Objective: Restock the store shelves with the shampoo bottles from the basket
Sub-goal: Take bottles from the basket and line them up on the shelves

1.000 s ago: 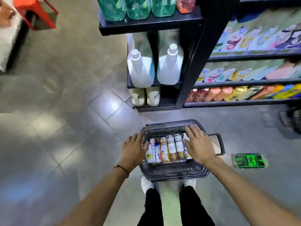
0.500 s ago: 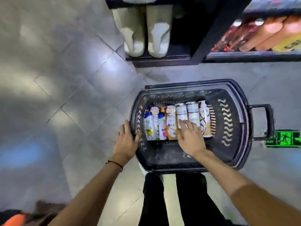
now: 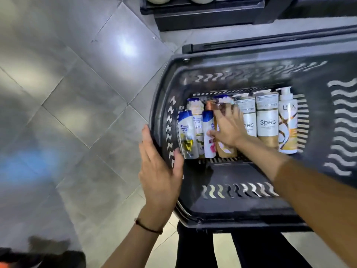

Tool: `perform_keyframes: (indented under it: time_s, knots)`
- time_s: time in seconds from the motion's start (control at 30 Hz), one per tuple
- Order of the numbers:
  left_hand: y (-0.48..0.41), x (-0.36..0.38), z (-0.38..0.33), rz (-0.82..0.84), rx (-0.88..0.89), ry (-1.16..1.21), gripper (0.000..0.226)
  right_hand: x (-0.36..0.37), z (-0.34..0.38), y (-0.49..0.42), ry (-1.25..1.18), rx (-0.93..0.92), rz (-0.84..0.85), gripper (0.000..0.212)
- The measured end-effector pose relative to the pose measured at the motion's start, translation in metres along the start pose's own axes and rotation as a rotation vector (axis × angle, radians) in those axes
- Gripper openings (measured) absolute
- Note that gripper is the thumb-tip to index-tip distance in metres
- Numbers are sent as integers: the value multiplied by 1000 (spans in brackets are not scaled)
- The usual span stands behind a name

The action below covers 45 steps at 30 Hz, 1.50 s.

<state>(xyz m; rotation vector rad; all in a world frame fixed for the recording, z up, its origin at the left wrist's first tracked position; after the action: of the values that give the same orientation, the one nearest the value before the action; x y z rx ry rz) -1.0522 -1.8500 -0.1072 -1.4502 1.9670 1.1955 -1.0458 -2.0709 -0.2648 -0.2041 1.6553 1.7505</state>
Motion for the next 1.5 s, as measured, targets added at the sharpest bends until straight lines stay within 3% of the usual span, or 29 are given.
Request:
perform_keyframes:
  time_s: [0.13,0.37,0.47,0.57,0.67,0.8,1.0,1.07,1.17,1.23,1.33,1.5]
  knots:
    - [1,0,0,-43,-11,18,87,-3,-4,-27,156,-29,33,91]
    - [-1,-1,-2,-42,-40,8,88,14,5,-1,116,-212,-105,80]
    - [-1,0,-2,-33,-38,8,87,31,9,18,-71,-289,-130,66]
    - [-1,1,-1,-29,-35,1,88,41,7,28,-446,-313,-116,61]
    - [-2,1,-2,-31,-15,-13,88,43,4,31,-801,-264,-89,65]
    - [0,2,-2,-48,3,-26,88,29,-16,27,-1052,-183,-126,58]
    - [-1,3,1,-41,21,0,82,-14,-52,31,-1217,-280,-181,54]
    - [0,0,-5,-80,42,-114,81,-29,-66,40,-1207,-285,-208,54]
    - [12,0,-29,-234,237,-430,67,-48,-87,57,-1177,-335,-285,34]
    - [11,24,-45,-118,353,-420,52,-54,-102,66,-1213,-328,-319,35]
    - [-8,81,-54,210,176,-402,47,-59,-120,76,-1289,-303,-351,33]
    - [-48,154,-11,340,-331,-456,72,-50,-137,79,-1283,-253,-336,29]
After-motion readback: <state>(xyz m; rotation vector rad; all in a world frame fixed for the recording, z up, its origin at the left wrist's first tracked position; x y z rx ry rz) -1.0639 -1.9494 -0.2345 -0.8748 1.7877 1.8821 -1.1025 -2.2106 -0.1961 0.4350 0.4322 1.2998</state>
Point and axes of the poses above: each hand's wrist, its own y-axis away from the middle knuckle, its own x-axis out of the palm, z = x × y, the point moved 5 cm from there along -y, towards the middle knuckle, and after that the axes turned 11 degrees about z, right-handed, at the moved point
